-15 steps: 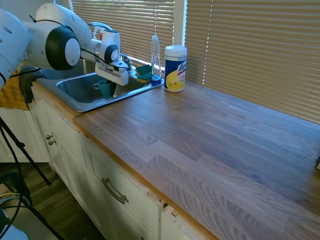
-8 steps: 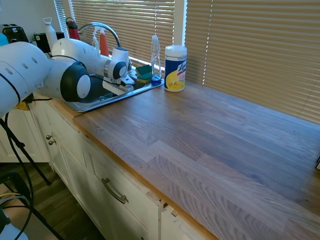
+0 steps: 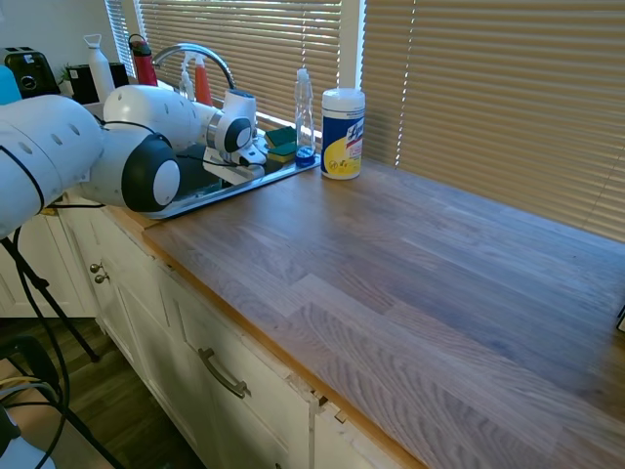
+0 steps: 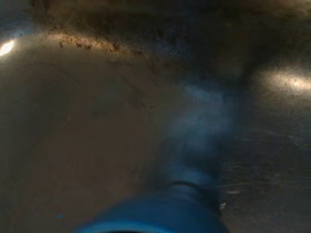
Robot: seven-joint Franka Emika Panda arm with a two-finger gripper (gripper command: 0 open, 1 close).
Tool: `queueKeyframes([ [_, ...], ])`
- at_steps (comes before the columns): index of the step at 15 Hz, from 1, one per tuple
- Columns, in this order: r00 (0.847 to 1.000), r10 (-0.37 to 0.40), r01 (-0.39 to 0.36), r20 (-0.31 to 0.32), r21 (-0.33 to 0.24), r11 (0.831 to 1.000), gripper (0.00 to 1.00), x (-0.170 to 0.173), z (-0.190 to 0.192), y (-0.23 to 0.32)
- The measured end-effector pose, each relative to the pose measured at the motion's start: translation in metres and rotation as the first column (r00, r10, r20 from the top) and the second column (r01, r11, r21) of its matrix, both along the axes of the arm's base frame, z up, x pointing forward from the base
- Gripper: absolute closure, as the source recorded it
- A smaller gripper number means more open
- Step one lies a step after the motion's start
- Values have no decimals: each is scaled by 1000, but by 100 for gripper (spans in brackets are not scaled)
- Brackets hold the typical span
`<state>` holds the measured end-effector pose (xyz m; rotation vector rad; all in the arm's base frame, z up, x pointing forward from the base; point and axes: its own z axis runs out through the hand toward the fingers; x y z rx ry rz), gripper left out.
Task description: Put the mug in the sink
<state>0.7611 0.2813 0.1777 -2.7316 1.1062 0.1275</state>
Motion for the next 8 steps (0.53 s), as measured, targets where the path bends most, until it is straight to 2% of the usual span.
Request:
queueKeyframes([
  [4, 1000, -8, 8, 17, -5, 1000, 0, 6, 16, -9],
  [8, 998, -17, 17, 54, -9, 1000, 0, 14, 51, -20],
])
